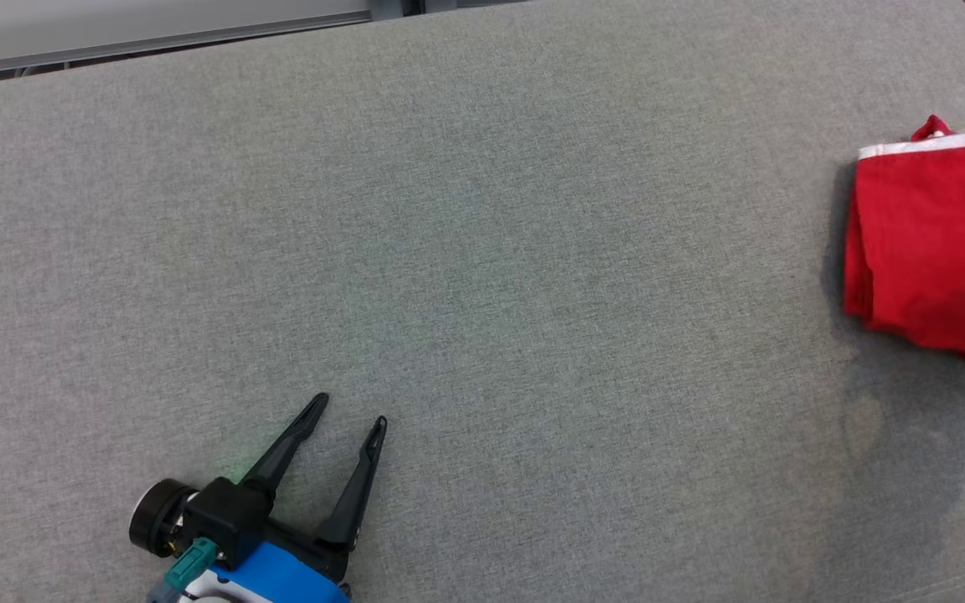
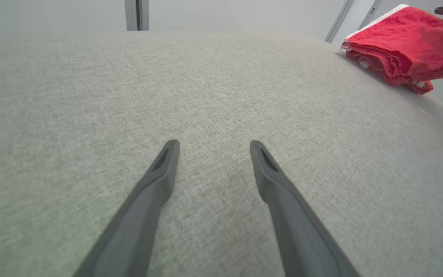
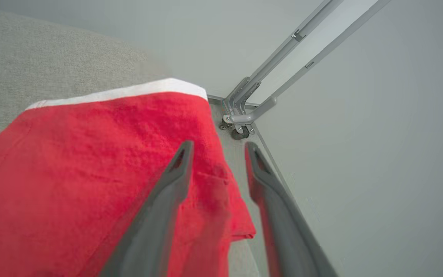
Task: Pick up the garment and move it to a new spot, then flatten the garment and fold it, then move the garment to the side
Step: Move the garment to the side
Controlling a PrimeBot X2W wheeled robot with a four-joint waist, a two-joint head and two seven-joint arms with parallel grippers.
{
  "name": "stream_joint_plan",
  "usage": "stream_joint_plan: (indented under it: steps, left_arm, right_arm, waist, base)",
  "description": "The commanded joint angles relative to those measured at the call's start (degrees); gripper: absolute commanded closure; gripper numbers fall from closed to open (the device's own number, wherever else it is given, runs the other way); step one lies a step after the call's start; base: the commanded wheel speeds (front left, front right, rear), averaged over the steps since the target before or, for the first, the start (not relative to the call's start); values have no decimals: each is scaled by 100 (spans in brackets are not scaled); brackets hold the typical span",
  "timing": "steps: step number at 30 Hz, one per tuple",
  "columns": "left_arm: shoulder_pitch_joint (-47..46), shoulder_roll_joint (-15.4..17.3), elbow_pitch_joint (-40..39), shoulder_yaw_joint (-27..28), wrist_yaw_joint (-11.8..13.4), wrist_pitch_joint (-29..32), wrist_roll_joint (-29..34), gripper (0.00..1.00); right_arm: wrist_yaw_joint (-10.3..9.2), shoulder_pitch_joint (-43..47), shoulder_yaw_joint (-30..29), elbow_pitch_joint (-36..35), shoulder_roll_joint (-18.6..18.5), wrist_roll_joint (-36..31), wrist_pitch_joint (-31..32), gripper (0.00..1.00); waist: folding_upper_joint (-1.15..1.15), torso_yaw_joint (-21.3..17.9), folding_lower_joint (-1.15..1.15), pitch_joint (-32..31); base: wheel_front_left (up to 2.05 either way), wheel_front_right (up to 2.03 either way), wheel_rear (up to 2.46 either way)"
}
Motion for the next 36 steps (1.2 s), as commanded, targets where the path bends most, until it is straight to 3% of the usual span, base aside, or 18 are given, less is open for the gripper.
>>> stream_joint_plan:
  steps: [1, 4, 8, 16, 20, 21, 26, 36]
  left_arm:
    - [-81, 18, 33, 34, 10, -11, -17, 0]
    - [-125, -6, 48, 155, 10, -12, 16, 0]
    - [-114, -85, 126, 496, 10, -12, 94, 0]
    - [-169, -379, 358, 1363, 10, -12, 270, 0]
    - [-138, -544, 486, 1765, 10, -12, 333, 0]
    - [-99, -644, 578, 1978, 10, -12, 388, 0]
    - [-26, -786, 774, 2255, 10, -12, 516, 0]
    - [314, -1171, 1090, 2655, 10, -12, 623, 0]
  right_arm:
    - [-4, 43, -26, -143, 72, -21, -110, 0]
    - [-4, -9, -50, -383, 296, 95, -477, 0]
    - [-4, -33, 378, -437, 451, 423, -1147, 0]
    - [-3, 319, 1787, 445, 461, 2278, -2216, 0]
    - [-3, 562, 2248, 785, 463, 2866, -2341, 0]
    - [-2, 741, 2614, 878, 466, 3176, -2361, 0]
    - [-2, 1214, 3054, 847, 459, 3591, -2364, 0]
    - [-2, 1975, 3344, 908, 460, 4033, -2367, 0]
  waist:
    - [0, -2, 0, 0]
    - [0, -1, 0, -20]
    - [0, 27, 0, -118]
    - [0, 394, 0, -447]
    - [0, 608, 0, -594]
    - [0, 726, 0, -675]
    - [0, 921, 0, -820]
    - [0, 1047, 0, -1275]
  base:
    - [0, 0, 0]
    - [0, 0, 0]
    - [0, 0, 0]
    - [0, 0, 0]
    - [0, 0, 0]
    - [0, 0, 0]
    - [0, 0, 0]
    - [0, 0, 0]
